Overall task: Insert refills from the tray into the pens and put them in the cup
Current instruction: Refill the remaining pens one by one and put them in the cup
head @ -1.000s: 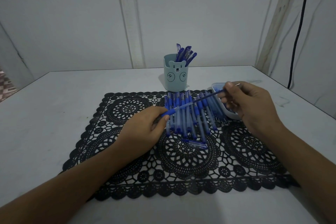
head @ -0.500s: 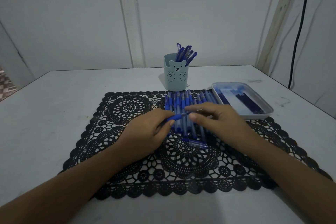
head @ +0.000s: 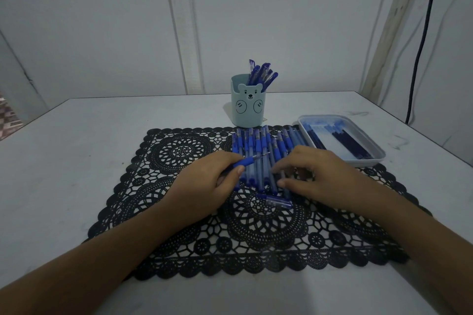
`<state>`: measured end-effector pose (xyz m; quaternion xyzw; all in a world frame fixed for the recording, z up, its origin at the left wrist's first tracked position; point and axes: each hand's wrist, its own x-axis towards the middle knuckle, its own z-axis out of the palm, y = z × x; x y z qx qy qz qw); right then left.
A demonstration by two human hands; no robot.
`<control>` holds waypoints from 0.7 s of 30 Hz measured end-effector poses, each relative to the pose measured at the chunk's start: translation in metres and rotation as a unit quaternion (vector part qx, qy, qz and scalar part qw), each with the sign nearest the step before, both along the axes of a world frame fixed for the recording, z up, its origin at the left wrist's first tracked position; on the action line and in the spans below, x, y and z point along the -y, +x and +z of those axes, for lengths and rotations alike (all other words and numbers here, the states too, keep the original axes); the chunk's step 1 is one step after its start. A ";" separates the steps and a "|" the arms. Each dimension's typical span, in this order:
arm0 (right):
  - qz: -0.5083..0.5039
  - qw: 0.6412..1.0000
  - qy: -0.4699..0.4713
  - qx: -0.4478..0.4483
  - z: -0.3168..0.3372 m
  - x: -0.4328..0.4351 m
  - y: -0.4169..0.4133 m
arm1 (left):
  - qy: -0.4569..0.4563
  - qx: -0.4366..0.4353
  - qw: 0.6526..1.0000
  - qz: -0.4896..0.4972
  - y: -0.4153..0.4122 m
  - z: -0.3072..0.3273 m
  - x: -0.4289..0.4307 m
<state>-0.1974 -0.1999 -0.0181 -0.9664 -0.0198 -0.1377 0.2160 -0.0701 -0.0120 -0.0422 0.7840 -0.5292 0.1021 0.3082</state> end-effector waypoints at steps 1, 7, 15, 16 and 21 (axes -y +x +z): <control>0.000 1.000 -0.005 0.005 -0.002 -0.002 0.001 | 0.001 0.002 1.000 0.000 0.000 0.000 0.000; 0.026 0.999 -0.030 0.014 -0.011 -0.013 0.008 | 0.003 0.013 1.000 -0.003 0.000 0.000 0.000; -0.065 0.950 0.286 0.107 -0.001 -0.015 0.005 | 0.014 -0.004 1.000 0.006 -0.001 0.000 0.000; -0.070 0.939 0.310 0.129 0.000 -0.015 0.005 | 0.014 -0.005 1.000 0.007 -0.001 0.000 0.000; -0.058 0.929 0.332 0.149 0.001 -0.018 0.006 | 0.013 -0.001 1.000 0.005 0.000 0.000 0.001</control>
